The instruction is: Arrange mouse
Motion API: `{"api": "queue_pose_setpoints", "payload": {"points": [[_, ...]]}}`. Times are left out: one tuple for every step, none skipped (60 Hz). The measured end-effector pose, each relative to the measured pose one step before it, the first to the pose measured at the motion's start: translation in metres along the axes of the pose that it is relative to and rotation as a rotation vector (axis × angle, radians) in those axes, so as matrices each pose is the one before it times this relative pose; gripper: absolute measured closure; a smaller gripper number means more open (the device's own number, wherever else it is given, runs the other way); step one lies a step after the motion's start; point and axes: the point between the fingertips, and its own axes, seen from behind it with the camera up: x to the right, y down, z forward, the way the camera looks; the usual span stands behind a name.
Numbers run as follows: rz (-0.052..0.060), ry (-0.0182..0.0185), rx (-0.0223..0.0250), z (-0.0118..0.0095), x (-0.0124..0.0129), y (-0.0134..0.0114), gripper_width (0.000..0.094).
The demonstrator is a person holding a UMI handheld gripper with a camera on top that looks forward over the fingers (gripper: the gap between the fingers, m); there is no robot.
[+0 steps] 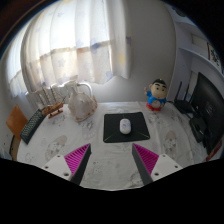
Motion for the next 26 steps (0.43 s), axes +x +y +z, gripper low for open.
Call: {"api": "queue_pose_setpoints", "payload": {"points": [[0.0025,-0.00102,0.00228,-0.00488,-0.00219,0.00286,0.0085],[0.0022,0.00073,0.001,-0.00533,-0.00249,0.00266,0.0089],[0.0011,0.00217,0.00038,-0.0046,-0.00172,0.0026,0.009],[0.0007,0.00331,0.00031,-0.0046,-0.0016,0.00237,0.0092],[-0.0001,0.00282,0.00008,-0.0042,-0.00171,0.0026,0.0089],[-0.0016,0.00176,-0.00045,-0.0035,-0.00199,0.00263,0.0089],[-0.0026,0.00053,-0.0012,-0.00387,-0.0021,0.00125,0.0089],[-0.0039,0.00027,0.00069,-0.00305,-0.00185,0.0021,0.0091],[-0.0047,0.00047,0.00134,-0.00248,-0.00134,0.00162,0.009],[-0.0032,0.00026,0.00129,-0.00231,-0.00143,0.00145,0.009],[-0.0017,0.00006,0.00081,-0.0019,-0.0015,0.00123,0.009],[0.0004,-0.00278,0.00061,-0.0015,-0.00195,0.00115,0.009],[0.0025,-0.00462,0.00101,-0.00104,-0.00208,0.00097,0.009],[0.0031,-0.00398,0.00045,-0.00041,-0.00166,0.00094,0.0088],[0.0016,-0.0016,-0.00068,-0.00057,-0.00098,0.00114,0.0089],[-0.0027,0.00163,-0.0002,-0.00032,-0.00023,0.00063,0.0089],[-0.0083,0.00533,0.00177,-0.00026,0.00083,0.0001,0.009],[-0.0139,0.00878,0.00389,0.00011,0.00163,-0.00013,0.009],[-0.0144,0.00887,0.00555,0.00019,0.00148,-0.00081,0.009],[-0.0097,0.00688,0.00511,0.00017,0.00103,-0.00083,0.0088],[-0.0043,0.00352,0.00171,-0.00016,0.0003,-0.00037,0.0089],[-0.0016,0.00189,0.00015,-0.00017,0.00018,-0.00008,0.0091],[-0.0011,0.00093,0.00054,-0.00022,-0.00011,-0.00039,0.0089],[-0.0006,-0.00075,0.0013,-0.00028,-0.00043,-0.00068,0.009],[0.0005,-0.00198,0.003,-0.00026,-0.00087,-0.00085,0.009],[0.0002,-0.00153,0.0032,-0.00036,-0.00073,-0.00108,0.0087]]}}
